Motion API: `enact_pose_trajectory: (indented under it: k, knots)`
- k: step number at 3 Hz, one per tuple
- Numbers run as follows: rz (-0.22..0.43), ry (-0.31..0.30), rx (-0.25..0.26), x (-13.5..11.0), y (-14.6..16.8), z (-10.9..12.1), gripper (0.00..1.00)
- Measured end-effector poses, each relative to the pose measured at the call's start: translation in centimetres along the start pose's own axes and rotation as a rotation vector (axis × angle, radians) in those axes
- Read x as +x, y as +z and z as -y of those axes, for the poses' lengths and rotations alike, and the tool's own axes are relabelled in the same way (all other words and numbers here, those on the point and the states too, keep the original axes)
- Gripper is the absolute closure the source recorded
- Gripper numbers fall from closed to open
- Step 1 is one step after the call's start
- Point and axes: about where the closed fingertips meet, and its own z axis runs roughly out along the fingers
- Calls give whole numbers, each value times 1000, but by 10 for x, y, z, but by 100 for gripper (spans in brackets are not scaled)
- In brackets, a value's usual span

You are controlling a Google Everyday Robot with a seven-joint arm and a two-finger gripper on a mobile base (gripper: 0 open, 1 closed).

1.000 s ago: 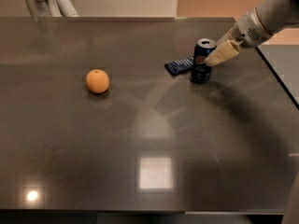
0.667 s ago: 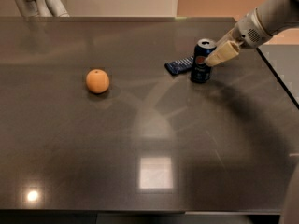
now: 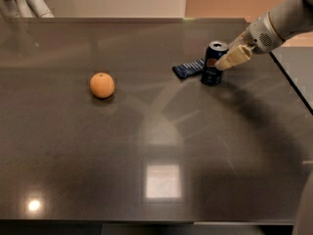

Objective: Move pepsi can near rxbar blueberry

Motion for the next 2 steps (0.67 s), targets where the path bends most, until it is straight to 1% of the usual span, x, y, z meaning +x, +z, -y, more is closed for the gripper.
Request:
enact_pose_trajectory:
  k: [1, 2]
  knots:
    - [0, 0, -3, 0, 2, 0, 0]
    - [0, 0, -4, 0, 3, 0, 0]
